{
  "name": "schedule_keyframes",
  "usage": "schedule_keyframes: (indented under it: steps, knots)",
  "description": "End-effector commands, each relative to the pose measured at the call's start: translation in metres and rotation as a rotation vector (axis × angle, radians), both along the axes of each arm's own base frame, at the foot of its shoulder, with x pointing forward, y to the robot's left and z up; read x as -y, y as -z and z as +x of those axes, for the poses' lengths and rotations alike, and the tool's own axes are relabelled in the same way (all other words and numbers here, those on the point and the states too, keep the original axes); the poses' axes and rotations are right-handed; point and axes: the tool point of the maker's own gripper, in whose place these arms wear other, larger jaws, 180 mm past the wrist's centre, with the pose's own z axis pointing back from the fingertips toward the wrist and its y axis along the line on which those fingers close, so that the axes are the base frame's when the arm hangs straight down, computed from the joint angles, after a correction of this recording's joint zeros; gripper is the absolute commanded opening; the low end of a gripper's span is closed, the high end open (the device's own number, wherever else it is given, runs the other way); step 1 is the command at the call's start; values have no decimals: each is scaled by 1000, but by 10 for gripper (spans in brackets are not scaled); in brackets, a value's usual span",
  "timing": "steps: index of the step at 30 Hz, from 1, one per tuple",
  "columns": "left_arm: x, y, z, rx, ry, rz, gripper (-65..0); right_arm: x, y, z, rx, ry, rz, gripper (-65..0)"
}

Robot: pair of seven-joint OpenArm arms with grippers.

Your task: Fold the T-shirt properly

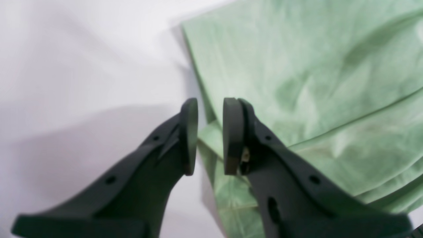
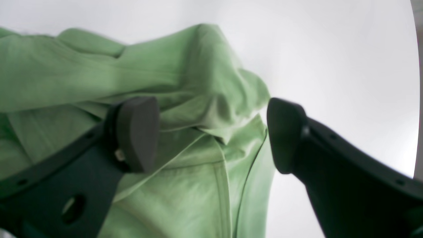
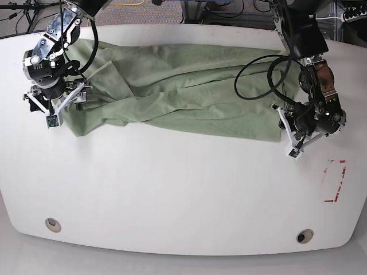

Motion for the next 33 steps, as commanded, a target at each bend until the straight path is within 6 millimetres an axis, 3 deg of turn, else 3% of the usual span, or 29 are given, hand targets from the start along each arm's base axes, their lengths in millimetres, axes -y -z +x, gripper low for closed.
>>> schedule_keyframes:
  steps: [1, 5, 9, 11, 17, 26, 33]
  knots:
    - [-2, -13, 11, 48, 2, 3, -525, 2, -11, 9, 44, -5, -9, -168]
    - [-2, -13, 12, 49, 2, 3, -425, 2, -8, 9, 37, -4, -2, -168]
    - [0, -16, 17, 73, -33, -21, -272, 1, -8, 9, 40, -5, 4, -168]
    - [0, -17, 18, 84, -48, -32, -246, 1, -8, 9, 39, -5, 4, -168]
    - [4, -13, 19, 78, -31, -41, -243, 1, -7, 8, 36, -5, 4, -168]
    - [8, 20, 12, -35, -30, -91, -244, 1, -7, 8, 37, -6, 5, -168]
    - [8, 19, 12, -34, -28, -93, -333, 1, -7, 8, 35, -6, 5, -168]
